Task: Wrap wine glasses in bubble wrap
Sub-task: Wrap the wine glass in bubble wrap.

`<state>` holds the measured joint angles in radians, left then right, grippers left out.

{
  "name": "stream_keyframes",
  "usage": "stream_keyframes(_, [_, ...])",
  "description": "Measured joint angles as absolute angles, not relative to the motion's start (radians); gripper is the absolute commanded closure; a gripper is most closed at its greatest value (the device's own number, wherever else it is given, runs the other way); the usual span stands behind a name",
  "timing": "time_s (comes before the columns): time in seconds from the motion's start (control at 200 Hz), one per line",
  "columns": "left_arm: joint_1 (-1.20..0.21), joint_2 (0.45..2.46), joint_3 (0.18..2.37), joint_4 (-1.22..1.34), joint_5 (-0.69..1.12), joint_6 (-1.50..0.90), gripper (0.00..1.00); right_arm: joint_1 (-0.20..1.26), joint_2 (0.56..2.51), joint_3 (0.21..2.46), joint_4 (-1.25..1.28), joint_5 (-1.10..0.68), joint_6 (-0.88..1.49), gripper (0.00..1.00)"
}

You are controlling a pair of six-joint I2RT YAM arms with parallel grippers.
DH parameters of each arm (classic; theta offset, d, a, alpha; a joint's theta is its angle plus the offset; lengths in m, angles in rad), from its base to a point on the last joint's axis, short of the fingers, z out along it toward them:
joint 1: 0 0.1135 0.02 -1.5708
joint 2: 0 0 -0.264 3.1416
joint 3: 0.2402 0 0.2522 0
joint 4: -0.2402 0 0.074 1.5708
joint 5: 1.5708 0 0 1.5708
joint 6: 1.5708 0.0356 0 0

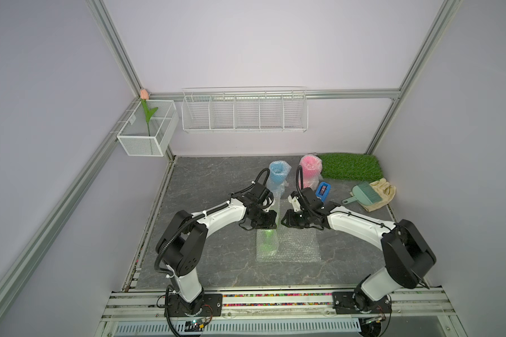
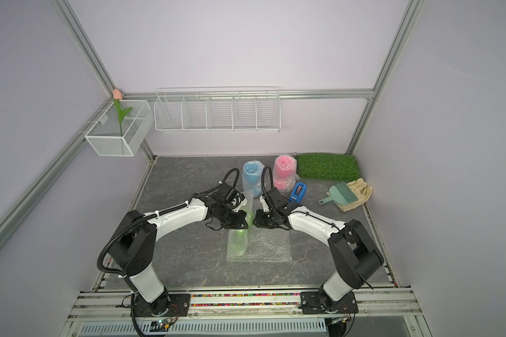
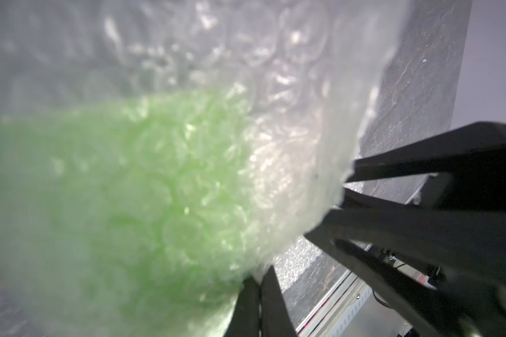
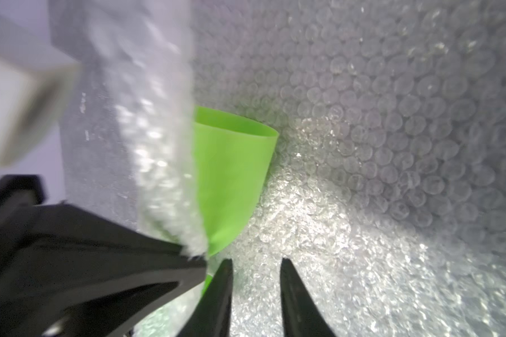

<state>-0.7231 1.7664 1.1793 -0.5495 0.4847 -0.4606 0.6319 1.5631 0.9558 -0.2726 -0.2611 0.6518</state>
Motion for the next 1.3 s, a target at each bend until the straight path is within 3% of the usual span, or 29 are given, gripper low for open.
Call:
stream_keyframes(0.12, [-0.727, 1.779, 1.171, -0.523, 0.504, -0.470, 1.00, 0.631, 1.545, 0.953, -0.221, -0.300, 0.684, 0.53])
stream_keyframes(0.235, [-0.728, 1.785, 1.168, -0.506, 0.517, -0.477, 1.00, 0.631, 1.568, 0.974, -0.207, -0.319, 0.697, 0.55])
stream_keyframes(0.435, [-0.729, 1.785, 1.163, -0.499, 0.522, -0.477, 1.00, 0.630, 1.668, 1.029, -0.212, -0.319, 0.697, 0.71])
stream_keyframes(0.585, [-0.729, 1.778, 1.163, -0.512, 0.513, -0.471, 0.82, 0.625, 1.674, 1.029, -0.221, -0.312, 0.685, 0.85])
stream_keyframes(0.745, [-0.731, 1.740, 1.205, -0.605, 0.446, -0.446, 0.47, 0.610, 1.674, 1.029, -0.234, -0.300, 0.667, 0.93])
stream_keyframes(0.83, [-0.731, 1.722, 1.246, -0.662, 0.402, -0.447, 0.35, 0.600, 1.674, 1.029, -0.242, -0.296, 0.659, 0.93])
stream_keyframes(0.945, [-0.731, 1.715, 1.325, -0.747, 0.320, -0.421, 0.25, 0.589, 1.674, 1.029, -0.250, -0.289, 0.651, 0.93])
stream_keyframes(1.115, [-0.731, 1.750, 1.452, -0.874, 0.196, -0.368, 0.17, 0.583, 1.674, 1.028, -0.252, -0.285, 0.643, 0.93])
stream_keyframes(1.185, [-0.731, 1.808, 1.521, -0.917, 0.162, -0.339, 0.00, 0.583, 1.674, 1.026, -0.253, -0.285, 0.641, 0.93])
stream_keyframes(1.3, [-0.731, 1.929, 1.607, -0.963, 0.127, -0.311, 0.01, 0.583, 1.674, 1.010, -0.250, -0.286, 0.638, 0.93])
